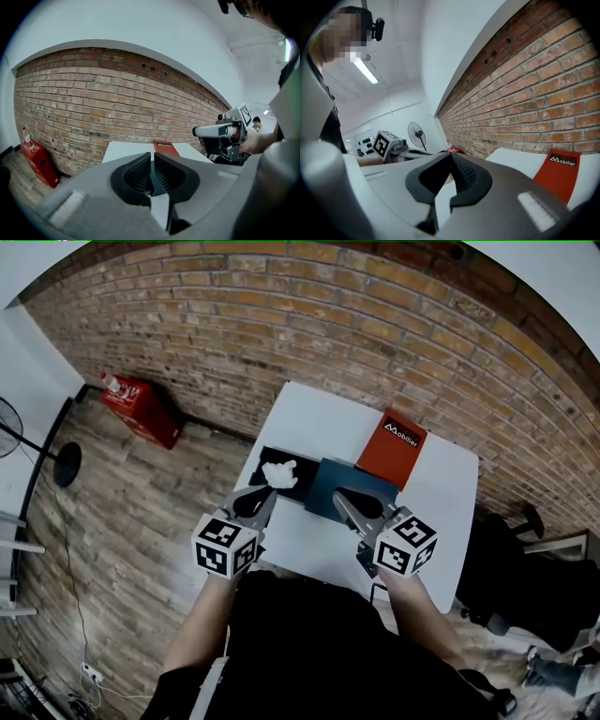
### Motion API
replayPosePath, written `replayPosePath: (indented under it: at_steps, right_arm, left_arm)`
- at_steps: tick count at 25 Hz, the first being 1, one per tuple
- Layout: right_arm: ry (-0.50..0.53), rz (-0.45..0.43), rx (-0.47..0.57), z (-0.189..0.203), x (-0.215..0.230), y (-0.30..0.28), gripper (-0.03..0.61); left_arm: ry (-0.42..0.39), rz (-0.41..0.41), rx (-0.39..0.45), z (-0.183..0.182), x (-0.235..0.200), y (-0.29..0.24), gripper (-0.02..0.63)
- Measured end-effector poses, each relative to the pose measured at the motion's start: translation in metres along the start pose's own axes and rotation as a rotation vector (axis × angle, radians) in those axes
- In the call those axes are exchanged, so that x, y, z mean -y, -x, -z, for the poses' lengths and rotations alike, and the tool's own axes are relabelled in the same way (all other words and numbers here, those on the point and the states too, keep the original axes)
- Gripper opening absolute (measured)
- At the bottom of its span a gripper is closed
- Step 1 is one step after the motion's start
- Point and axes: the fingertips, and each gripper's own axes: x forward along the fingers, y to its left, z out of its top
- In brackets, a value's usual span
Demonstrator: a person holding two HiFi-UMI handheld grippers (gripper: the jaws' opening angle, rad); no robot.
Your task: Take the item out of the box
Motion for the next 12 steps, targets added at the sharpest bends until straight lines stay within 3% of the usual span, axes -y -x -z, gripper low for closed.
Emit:
replayPosePath:
  at_steps: [7,12]
  right_arm:
    - [-0.048,-0.037,-0.033,0.017,0.026,0.000,-0.002]
    - [-0.082,-0.029,-0.031,0.017,0.043,-0.010,-0.002]
  left_arm:
    - [0.006,-0.053,-0.076,0.014,-0.004,-0.039,0.084]
    - [0.009,-0.051,-0.203,0.049,-0.014,-0.072,0.121]
